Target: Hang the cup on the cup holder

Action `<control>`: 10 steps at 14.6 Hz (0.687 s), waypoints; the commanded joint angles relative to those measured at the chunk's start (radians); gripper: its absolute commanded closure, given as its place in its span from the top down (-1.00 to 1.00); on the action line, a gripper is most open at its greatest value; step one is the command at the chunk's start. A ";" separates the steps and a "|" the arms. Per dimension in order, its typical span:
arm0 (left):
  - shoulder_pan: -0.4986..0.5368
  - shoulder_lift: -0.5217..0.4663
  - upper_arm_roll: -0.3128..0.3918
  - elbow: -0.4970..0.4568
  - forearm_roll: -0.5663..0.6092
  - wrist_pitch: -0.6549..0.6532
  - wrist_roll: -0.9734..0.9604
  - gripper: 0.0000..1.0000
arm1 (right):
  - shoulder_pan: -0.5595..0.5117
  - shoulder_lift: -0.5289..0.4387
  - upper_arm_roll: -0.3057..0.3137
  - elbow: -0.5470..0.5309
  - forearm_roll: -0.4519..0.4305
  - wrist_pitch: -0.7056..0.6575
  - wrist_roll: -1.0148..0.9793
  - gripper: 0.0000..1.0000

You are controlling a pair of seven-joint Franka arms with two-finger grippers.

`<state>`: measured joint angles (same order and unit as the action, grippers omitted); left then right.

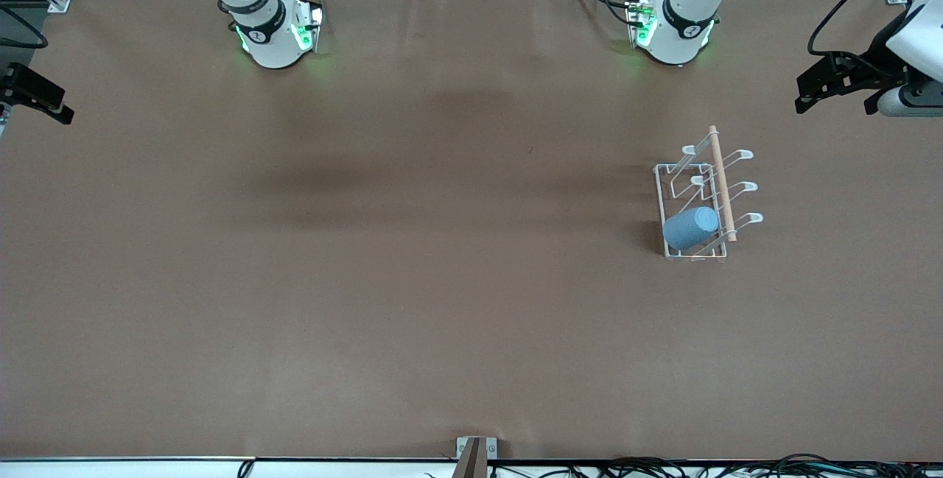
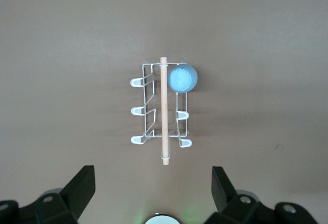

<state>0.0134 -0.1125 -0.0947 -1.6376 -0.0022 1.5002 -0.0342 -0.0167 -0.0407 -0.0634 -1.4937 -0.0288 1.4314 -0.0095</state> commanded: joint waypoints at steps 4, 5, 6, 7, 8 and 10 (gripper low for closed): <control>0.003 -0.018 -0.005 -0.008 -0.007 0.015 0.000 1.00 | -0.006 -0.013 0.004 -0.010 -0.008 0.003 -0.006 1.00; 0.003 -0.013 -0.002 -0.001 -0.007 0.015 0.000 1.00 | -0.008 -0.013 0.004 -0.010 -0.008 0.003 -0.006 1.00; 0.003 0.000 -0.002 0.013 -0.007 0.014 0.002 1.00 | -0.008 -0.011 0.004 -0.011 -0.008 0.003 -0.007 1.00; 0.003 0.011 -0.002 0.034 -0.007 0.012 0.003 1.00 | -0.008 -0.011 0.004 -0.011 -0.008 0.003 -0.006 1.00; 0.003 0.016 0.000 0.041 -0.006 0.008 0.002 1.00 | -0.008 -0.011 0.004 -0.011 -0.008 0.004 -0.007 1.00; 0.003 0.020 0.000 0.041 -0.006 0.008 0.000 1.00 | -0.009 -0.011 0.002 -0.011 -0.008 0.003 -0.007 1.00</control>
<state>0.0134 -0.1084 -0.0951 -1.6229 -0.0022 1.5103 -0.0348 -0.0173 -0.0407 -0.0647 -1.4937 -0.0288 1.4317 -0.0097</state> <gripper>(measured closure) 0.000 0.000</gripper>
